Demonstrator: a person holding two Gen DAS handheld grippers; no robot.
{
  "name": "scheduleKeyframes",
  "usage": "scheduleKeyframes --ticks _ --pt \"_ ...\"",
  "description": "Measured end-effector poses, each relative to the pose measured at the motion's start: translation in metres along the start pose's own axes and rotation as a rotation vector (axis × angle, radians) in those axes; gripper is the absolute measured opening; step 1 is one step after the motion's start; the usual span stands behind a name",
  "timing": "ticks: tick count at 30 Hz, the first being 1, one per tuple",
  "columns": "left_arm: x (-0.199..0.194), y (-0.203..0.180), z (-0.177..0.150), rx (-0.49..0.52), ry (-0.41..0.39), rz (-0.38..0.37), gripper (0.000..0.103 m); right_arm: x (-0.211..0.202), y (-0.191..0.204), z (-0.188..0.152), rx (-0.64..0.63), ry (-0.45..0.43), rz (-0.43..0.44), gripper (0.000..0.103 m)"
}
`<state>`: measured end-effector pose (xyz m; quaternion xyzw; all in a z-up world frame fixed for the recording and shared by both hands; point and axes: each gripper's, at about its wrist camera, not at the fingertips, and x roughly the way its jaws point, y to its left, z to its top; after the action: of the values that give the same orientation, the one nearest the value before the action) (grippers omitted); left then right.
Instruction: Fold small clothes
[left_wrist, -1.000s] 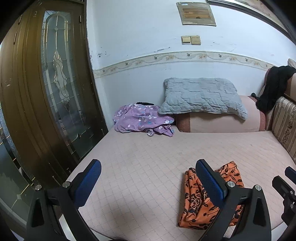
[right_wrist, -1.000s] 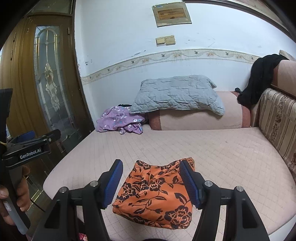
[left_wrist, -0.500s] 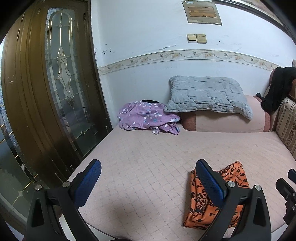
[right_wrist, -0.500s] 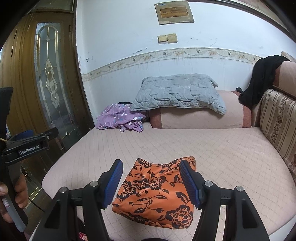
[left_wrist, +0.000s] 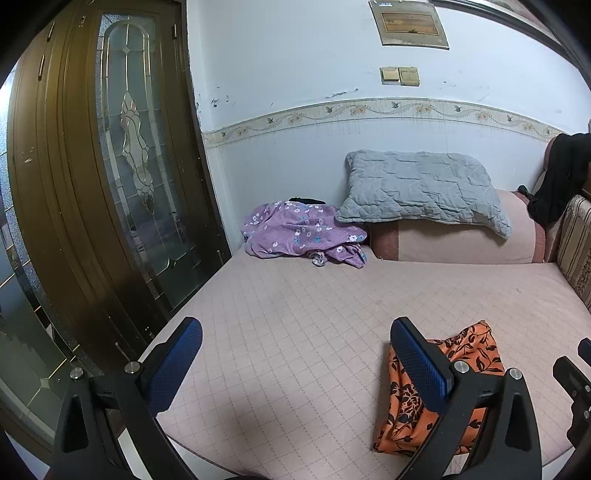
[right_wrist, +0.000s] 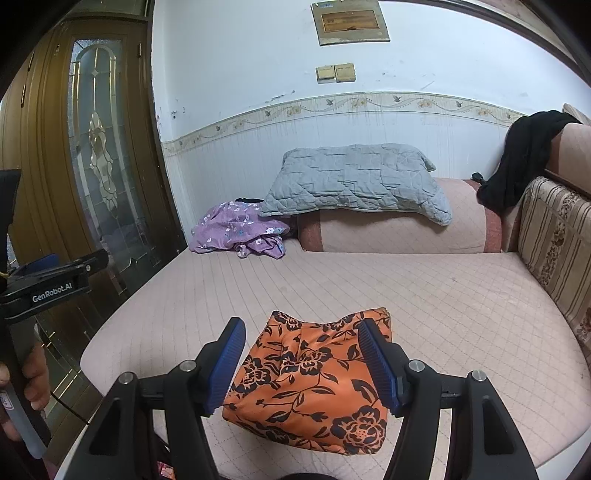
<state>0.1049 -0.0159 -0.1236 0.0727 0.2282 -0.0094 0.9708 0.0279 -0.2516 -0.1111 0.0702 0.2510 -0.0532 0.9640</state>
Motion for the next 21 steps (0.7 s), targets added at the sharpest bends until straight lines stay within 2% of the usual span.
scheduleKeyframes --ticks 21 --pt "0.0034 -0.0001 -0.0011 0.012 0.012 -0.014 0.102 0.0072 0.0038 -0.0014 -0.013 0.011 0.001 0.067"
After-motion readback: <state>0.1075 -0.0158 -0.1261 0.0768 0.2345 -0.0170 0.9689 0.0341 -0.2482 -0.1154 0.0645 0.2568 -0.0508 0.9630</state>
